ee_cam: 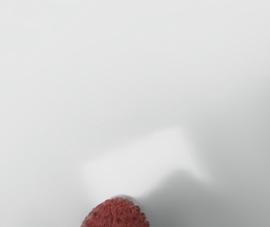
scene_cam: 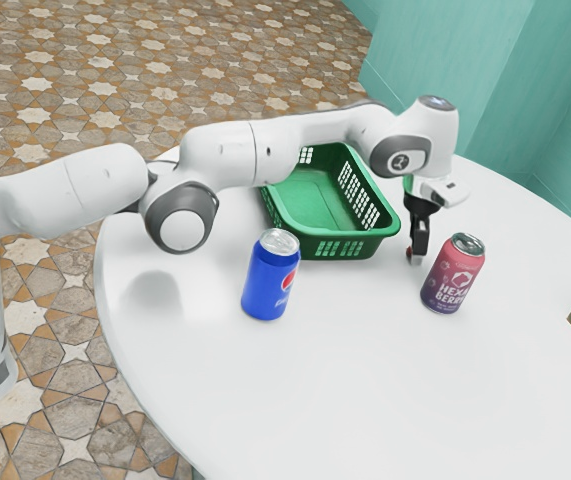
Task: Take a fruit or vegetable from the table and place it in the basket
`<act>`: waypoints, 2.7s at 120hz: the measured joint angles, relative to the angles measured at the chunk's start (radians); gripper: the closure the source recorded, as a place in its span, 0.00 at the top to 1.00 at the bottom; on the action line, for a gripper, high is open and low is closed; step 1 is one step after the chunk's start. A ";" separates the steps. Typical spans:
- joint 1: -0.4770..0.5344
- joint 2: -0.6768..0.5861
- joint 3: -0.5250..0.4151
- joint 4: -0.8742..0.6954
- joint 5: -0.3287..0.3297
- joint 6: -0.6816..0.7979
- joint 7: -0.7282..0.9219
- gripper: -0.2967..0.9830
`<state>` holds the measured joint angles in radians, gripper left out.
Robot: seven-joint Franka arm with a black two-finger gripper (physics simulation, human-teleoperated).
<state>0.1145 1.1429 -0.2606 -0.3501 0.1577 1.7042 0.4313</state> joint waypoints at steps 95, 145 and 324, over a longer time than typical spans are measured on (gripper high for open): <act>0.002 0.019 0.008 0.002 0.001 0.051 0.022 0.77; 0.002 0.024 0.017 0.007 0.002 0.079 0.034 0.77; -0.001 -0.004 0.095 -0.072 -0.042 0.116 0.043 0.77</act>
<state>0.1135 1.1389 -0.1654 -0.4225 0.1161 1.8203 0.4742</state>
